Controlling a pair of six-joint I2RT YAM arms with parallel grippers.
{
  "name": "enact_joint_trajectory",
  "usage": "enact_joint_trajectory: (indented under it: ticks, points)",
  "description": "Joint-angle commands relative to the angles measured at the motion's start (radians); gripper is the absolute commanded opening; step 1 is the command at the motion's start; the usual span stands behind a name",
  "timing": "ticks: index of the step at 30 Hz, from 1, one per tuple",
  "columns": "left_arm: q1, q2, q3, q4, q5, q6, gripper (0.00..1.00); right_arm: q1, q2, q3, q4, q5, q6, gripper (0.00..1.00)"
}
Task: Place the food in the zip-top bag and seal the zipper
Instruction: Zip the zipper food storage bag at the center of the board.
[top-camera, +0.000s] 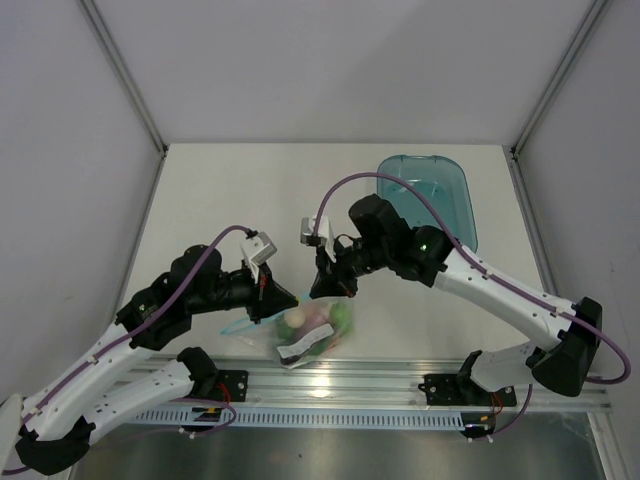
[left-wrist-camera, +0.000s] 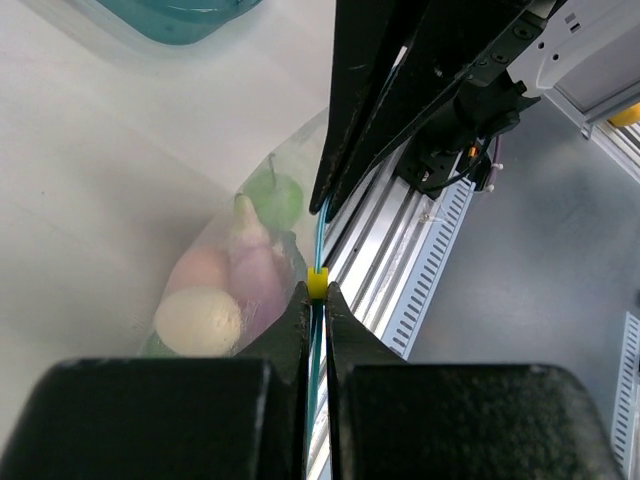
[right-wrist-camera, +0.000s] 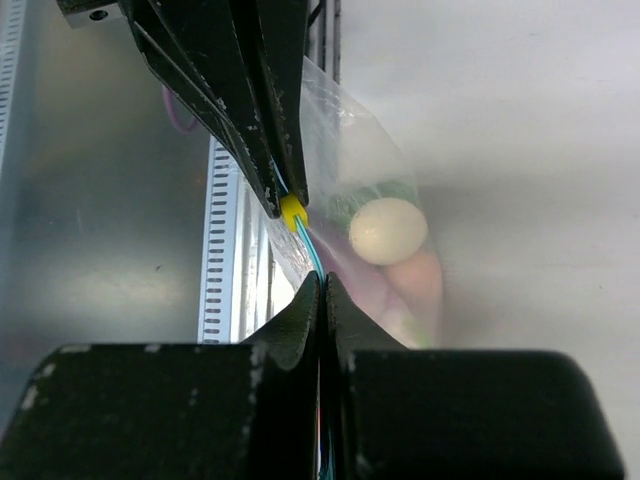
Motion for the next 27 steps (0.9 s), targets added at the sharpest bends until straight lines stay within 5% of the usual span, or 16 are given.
enact_joint_trajectory:
  ticks: [1,27]
  points:
    - [-0.003,-0.020,0.009,-0.015,-0.004,0.014,0.01,-0.009,-0.063,-0.021,0.056,0.109,0.025,0.00]
    - [0.000,-0.037,0.028,-0.056,-0.036,0.026,0.01,-0.009,-0.189,-0.189,0.111,0.391,0.150,0.00]
